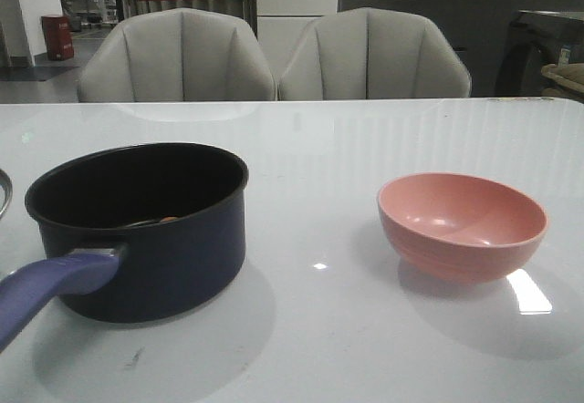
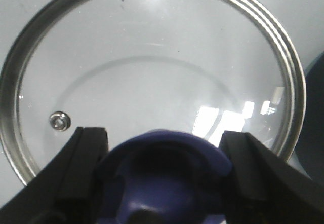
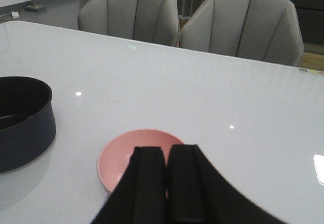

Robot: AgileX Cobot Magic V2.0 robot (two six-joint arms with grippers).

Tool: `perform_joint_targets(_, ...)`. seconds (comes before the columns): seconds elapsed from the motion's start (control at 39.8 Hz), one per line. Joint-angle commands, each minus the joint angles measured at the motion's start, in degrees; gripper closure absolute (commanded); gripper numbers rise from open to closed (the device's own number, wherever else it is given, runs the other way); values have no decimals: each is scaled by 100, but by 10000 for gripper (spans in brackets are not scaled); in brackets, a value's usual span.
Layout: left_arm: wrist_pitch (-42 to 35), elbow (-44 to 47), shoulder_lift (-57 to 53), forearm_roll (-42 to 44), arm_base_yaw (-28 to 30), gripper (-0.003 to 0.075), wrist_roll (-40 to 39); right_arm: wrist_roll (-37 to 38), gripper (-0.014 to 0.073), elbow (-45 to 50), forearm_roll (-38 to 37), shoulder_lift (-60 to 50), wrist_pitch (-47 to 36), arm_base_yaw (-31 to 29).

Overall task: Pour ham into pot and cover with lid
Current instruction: 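Carry the glass lid over the pot and lower it onto the rim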

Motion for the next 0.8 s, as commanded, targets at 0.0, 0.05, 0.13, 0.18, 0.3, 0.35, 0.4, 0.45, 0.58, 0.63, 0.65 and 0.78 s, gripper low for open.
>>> perform_joint_targets(0.0, 177, -458, -381, -109, 8, 607, 85, -50, 451, -156, 29, 40, -457, 20)
perform_joint_targets(0.05, 219, -597, -426, -140, -33, 607, 85, -50, 451, -156, 29, 40, -457, 20)
perform_joint_targets(0.13, 231, -821, -502, -140, -161, 607, 85, -50, 451, -156, 29, 40, -457, 20)
perform_joint_targets(0.18, 242, -956, -520, -140, -331, 607, 85, -50, 451, -156, 29, 40, -457, 20)
perform_joint_targets(0.3, 282, -1289, -508, -140, -873, 607, 85, -50, 451, -156, 29, 40, -451, 20)
perform_joint_targets(0.35, 282, -1395, -485, -140, -1176, 607, 89, -50, 451, -156, 29, 40, -451, 20)
perform_joint_targets(0.4, 282, -1475, -440, -127, -1407, 606, 89, -50, 451, -156, 29, 40, -451, 20)
perform_joint_targets(0.45, 282, -1572, -352, -116, -1661, 607, 89, -50, 451, -156, 29, 40, -451, 20)
perform_joint_targets(0.58, 337, -1832, -50, -116, -2183, 606, 89, -50, 451, -156, 29, 40, -446, 20)
perform_joint_targets(0.63, 406, -1938, 77, -116, -2338, 606, 89, -50, 451, -156, 29, 40, -446, 20)
perform_joint_targets(0.65, 438, -1999, 149, -116, -2410, 606, 89, -50, 451, -156, 29, 40, -446, 20)
perform_joint_targets(0.78, 748, -2311, 479, -127, -2647, 606, 89, -50, 451, -156, 29, 40, -446, 20)
